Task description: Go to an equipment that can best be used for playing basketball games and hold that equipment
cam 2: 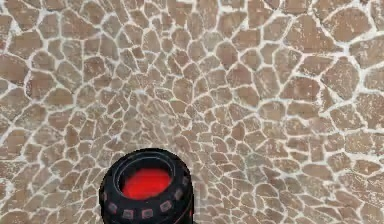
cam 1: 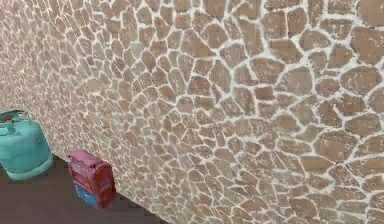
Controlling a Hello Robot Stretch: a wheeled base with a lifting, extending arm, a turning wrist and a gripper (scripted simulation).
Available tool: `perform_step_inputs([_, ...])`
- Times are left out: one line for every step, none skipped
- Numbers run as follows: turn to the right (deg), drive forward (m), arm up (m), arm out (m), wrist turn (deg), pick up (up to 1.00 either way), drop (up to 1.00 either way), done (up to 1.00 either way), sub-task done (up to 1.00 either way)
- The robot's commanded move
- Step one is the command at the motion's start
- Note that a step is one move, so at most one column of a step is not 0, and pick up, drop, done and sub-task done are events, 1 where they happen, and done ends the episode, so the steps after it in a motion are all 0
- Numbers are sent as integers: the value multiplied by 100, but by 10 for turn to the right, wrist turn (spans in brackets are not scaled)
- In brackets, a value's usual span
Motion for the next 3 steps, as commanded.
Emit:
perform_step_inputs([-450, 0, 0, 0, 0, 0, 0, 0, 0])
perform_step_inputs([-450, 0, 0, 0, 0, 0, 0, 0, 0])
perform_step_inputs([-450, 0, 0, 0, 0, 0, 0, 0, 0])
